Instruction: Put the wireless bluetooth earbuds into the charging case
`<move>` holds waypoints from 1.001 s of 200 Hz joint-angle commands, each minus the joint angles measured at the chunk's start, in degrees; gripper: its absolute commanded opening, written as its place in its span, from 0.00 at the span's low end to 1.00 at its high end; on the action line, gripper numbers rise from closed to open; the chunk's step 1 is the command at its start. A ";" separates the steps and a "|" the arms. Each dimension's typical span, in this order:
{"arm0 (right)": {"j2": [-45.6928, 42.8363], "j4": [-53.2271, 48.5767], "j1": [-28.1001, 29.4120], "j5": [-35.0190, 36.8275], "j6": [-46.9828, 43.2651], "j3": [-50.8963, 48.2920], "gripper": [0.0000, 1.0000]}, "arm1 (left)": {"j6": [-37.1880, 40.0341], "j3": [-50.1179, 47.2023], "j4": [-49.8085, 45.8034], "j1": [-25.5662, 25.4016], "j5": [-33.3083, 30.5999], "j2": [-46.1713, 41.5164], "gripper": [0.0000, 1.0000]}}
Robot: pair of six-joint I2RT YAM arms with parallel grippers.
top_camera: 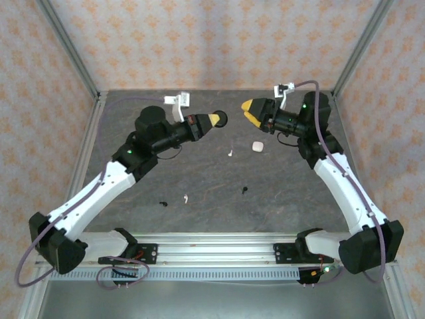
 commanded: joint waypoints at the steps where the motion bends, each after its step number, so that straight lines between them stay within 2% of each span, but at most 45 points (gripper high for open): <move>1: -0.26 0.22 1.22 -8.59 -2.03 2.22 0.55 | 14.59 4.01 -9.19 0.84 4.55 -1.94 0.00; 42: 1.20 -0.07 6.87 -9.05 -5.11 6.14 0.56 | 21.00 7.74 -9.74 1.27 15.73 -1.38 0.00; 67: 1.69 -0.58 8.19 -9.80 -5.39 7.50 0.54 | 24.32 12.17 -14.83 1.36 19.56 0.34 0.00; 98: 1.91 -3.67 9.31 -10.53 -8.06 8.69 0.44 | 26.38 14.96 -19.14 1.66 21.48 1.59 0.00; 132: 1.90 -5.99 10.85 -10.62 -9.88 8.64 0.35 | 24.95 14.98 -18.68 2.13 22.81 2.00 0.00; 161: 1.72 -6.08 11.13 -10.80 -9.89 8.07 0.32 | 22.56 14.31 -17.08 2.72 23.26 1.96 0.00; 200: 1.93 -6.05 11.25 -10.79 -10.23 8.16 0.23 | 20.29 14.02 -16.28 3.12 24.26 2.26 0.00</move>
